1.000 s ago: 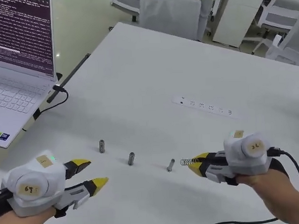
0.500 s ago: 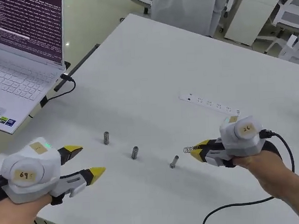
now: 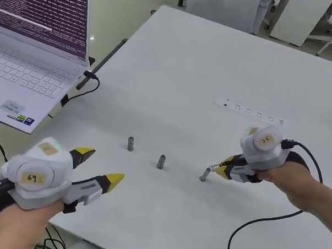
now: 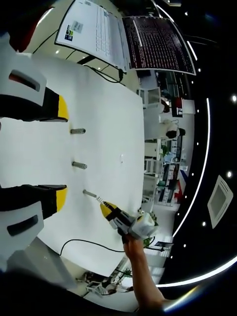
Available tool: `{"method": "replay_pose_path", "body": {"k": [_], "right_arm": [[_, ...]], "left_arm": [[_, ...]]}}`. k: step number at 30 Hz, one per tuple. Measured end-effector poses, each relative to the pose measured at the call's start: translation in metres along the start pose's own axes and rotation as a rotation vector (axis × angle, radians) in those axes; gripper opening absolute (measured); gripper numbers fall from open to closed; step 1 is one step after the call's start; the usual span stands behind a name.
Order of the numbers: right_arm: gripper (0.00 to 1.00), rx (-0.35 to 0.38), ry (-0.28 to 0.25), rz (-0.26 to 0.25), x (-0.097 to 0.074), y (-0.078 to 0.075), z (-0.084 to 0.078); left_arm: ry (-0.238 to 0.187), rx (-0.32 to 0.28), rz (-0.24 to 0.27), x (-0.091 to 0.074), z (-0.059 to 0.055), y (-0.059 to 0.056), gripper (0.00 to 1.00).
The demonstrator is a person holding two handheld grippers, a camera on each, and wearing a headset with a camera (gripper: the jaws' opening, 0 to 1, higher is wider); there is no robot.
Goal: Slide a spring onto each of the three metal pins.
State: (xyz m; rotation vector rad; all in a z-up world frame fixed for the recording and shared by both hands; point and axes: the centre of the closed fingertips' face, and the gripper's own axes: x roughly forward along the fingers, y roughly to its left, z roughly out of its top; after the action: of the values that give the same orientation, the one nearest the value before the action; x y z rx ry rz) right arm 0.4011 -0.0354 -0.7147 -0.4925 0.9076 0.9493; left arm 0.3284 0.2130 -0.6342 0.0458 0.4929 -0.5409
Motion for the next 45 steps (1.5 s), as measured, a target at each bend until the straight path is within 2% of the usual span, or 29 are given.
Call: {"method": "replay_pose_path", "body": {"k": [7,12,19,23,30,45], "right_arm": [[0.08,0.007,0.009,0.007,0.007,0.001,-0.001],[0.08,-0.014,0.030,0.006,0.010,0.001,-0.001],[0.09,0.010,0.043,-0.010,0.016,-0.001,0.010],[0.09,-0.009,0.060,-0.012,0.022,0.002,0.014],[0.09,-0.028,0.084,-0.012,0.032,0.002,0.012],[0.09,-0.003,0.115,-0.003,0.056,0.004,-0.001]], "left_arm": [[0.007,-0.004,0.005,-0.003,-0.003,0.000,0.46],[0.009,-0.005,0.007,-0.003,-0.004,0.001,0.46],[0.010,-0.017,-0.008,-0.001,-0.002,-0.007,0.46],[0.014,-0.009,-0.018,0.000,-0.001,-0.012,0.46],[0.013,-0.014,-0.011,-0.001,-0.001,-0.006,0.46],[0.018,-0.019,-0.007,0.001,-0.003,-0.001,0.46]]}}
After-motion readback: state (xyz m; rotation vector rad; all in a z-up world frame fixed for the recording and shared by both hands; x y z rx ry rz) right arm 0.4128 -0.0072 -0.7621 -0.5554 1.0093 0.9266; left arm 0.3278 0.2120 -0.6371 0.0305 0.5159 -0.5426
